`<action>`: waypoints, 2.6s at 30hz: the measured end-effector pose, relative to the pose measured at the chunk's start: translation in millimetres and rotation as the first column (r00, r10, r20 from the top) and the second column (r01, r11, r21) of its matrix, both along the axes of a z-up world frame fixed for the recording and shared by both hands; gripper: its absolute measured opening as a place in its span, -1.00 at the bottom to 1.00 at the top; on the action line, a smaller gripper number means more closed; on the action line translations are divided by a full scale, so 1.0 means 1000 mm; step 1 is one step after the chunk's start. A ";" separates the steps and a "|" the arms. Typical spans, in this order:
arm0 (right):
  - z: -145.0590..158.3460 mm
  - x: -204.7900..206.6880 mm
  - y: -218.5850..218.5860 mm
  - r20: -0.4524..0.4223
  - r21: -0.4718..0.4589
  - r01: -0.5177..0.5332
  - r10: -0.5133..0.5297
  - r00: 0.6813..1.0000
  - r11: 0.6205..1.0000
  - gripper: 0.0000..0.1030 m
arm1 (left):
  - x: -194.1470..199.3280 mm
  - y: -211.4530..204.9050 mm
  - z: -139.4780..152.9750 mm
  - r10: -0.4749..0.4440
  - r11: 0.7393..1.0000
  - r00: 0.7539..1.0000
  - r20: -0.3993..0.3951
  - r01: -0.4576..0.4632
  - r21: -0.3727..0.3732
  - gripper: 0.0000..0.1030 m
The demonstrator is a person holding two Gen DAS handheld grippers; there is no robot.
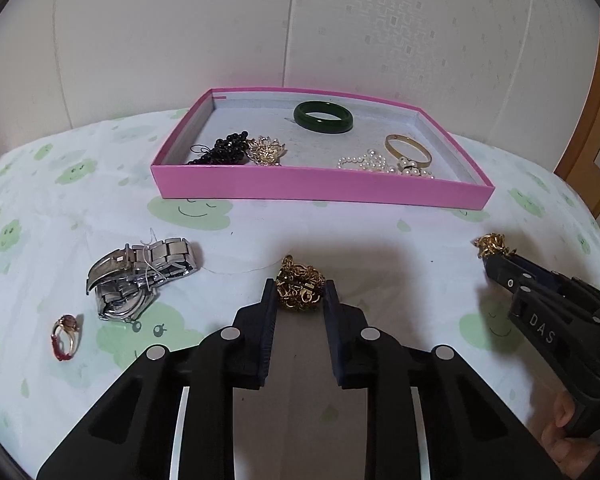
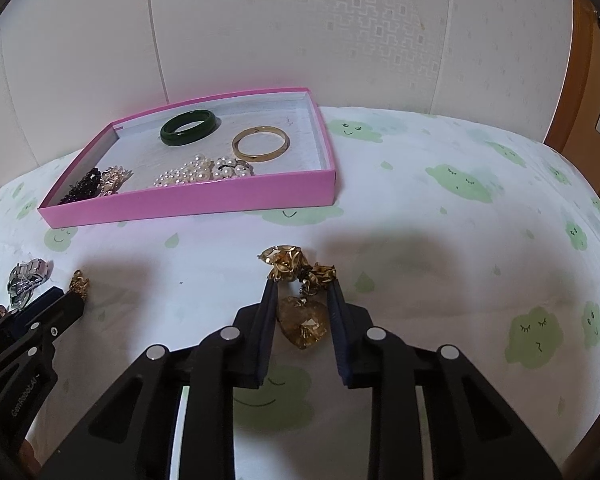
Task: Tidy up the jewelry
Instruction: 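Grasp the small gold brooch with the left tool while the right tool grasps the gold heart pendant, then carry the brooch and heart pendant into the pink tray and open both tools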
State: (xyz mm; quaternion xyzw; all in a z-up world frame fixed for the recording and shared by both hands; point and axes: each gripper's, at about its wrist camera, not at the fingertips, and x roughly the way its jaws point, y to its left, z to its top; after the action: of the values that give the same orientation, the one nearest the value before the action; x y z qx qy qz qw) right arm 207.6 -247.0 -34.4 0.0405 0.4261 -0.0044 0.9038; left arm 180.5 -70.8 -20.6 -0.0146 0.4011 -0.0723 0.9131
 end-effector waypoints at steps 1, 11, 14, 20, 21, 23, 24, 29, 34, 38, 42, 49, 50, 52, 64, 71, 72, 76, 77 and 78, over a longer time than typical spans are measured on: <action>0.000 0.000 0.001 0.001 0.003 -0.002 0.002 1.000 1.000 -0.56 | 0.000 0.001 0.000 -0.002 1.000 1.000 -0.002 0.002 -0.007 -0.55; 0.005 -0.010 0.001 0.021 0.016 -0.019 0.019 1.000 1.000 -0.72 | -0.008 -0.007 0.003 -0.056 0.998 0.998 0.005 0.056 -0.018 -0.59; 0.006 -0.013 -0.001 0.026 0.031 -0.020 0.020 0.999 0.999 -0.73 | -0.010 -0.007 0.006 -0.058 0.998 0.998 0.009 0.058 -0.025 -0.60; 0.012 -0.023 -0.004 0.043 0.051 -0.033 0.030 0.999 0.998 -0.74 | -0.015 -0.008 0.012 -0.069 0.997 0.997 0.028 0.070 -0.035 -0.60; 0.014 -0.026 -0.005 0.047 0.051 -0.034 0.031 0.998 0.998 -0.74 | -0.017 -0.008 0.013 -0.070 0.997 0.997 0.031 0.071 -0.036 -0.60; 0.016 -0.030 -0.006 0.051 0.050 -0.033 0.030 0.998 0.998 -0.74 | -0.020 -0.006 0.015 -0.068 0.996 0.997 0.035 0.070 -0.052 -0.60; 0.018 -0.031 -0.007 0.052 0.053 -0.032 0.030 0.998 0.998 -0.74 | -0.020 -0.005 0.016 -0.068 0.996 0.997 0.037 0.070 -0.055 -0.60; 0.025 -0.035 -0.006 0.066 0.054 -0.034 0.030 0.997 0.998 -0.74 | -0.025 -0.004 0.024 -0.071 0.995 0.996 0.058 0.075 -0.064 -0.60; 0.036 -0.037 -0.002 0.091 0.057 -0.044 0.038 0.995 0.997 -0.74 | -0.026 -0.004 0.029 -0.077 0.995 0.995 0.069 0.081 -0.059 -0.60; 0.043 -0.036 0.002 0.108 0.059 -0.055 0.048 0.993 0.997 -0.74 | -0.024 -0.004 0.035 -0.075 0.995 0.994 0.081 0.080 -0.059 -0.60; 0.050 -0.032 0.005 0.121 0.062 -0.061 0.053 0.991 0.996 -0.74 | -0.022 -0.003 0.040 -0.073 0.995 0.993 0.089 0.078 -0.062 -0.60; 0.055 -0.026 0.008 0.128 0.066 -0.066 0.057 0.990 0.996 -0.74 | -0.017 -0.002 0.048 -0.070 0.995 0.993 0.097 0.076 -0.063 -0.60; 0.056 -0.025 0.008 0.129 0.067 -0.067 0.058 0.990 0.996 -0.74 | -0.015 -0.001 0.049 -0.070 0.995 0.993 0.095 0.076 -0.066 -0.60; 0.058 -0.022 0.009 0.130 0.069 -0.069 0.060 0.990 0.995 -0.74 | -0.012 -0.002 0.051 -0.071 0.995 0.993 0.095 0.077 -0.064 -0.60; 0.081 0.014 0.011 0.153 0.069 -0.078 0.067 0.986 0.995 -0.74 | 0.023 -0.005 0.073 -0.059 0.995 0.993 0.104 0.067 -0.073 -0.60; 0.089 0.059 0.014 0.157 0.063 -0.086 0.075 0.985 0.994 -0.74 | 0.063 -0.006 0.077 -0.044 0.996 0.995 0.094 0.050 -0.068 -0.60; 0.090 0.064 0.014 0.158 0.061 -0.087 0.077 0.984 0.994 -0.74 | 0.067 -0.006 0.078 -0.043 0.997 0.995 0.093 0.049 -0.067 -0.60; 0.093 0.099 0.019 0.161 0.053 -0.093 0.083 0.983 0.994 -0.74 | 0.097 -0.004 0.079 -0.033 0.998 0.996 0.087 0.038 -0.054 -0.60; 0.092 0.108 0.020 0.159 0.055 -0.092 0.083 0.984 0.994 -0.74 | 0.101 -0.004 0.079 -0.029 0.998 0.996 0.087 0.034 -0.053 -0.60; 0.090 0.118 0.022 0.155 0.054 -0.092 0.082 0.984 0.994 -0.74 | 0.111 -0.004 0.078 -0.025 0.998 0.996 0.086 0.029 -0.047 -0.60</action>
State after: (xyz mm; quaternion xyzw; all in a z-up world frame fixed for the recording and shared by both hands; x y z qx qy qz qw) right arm 326.0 -225.3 55.6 0.0497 0.3569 0.0513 0.9314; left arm 291.5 -74.4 57.3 -0.0282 0.3601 -0.0948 0.9277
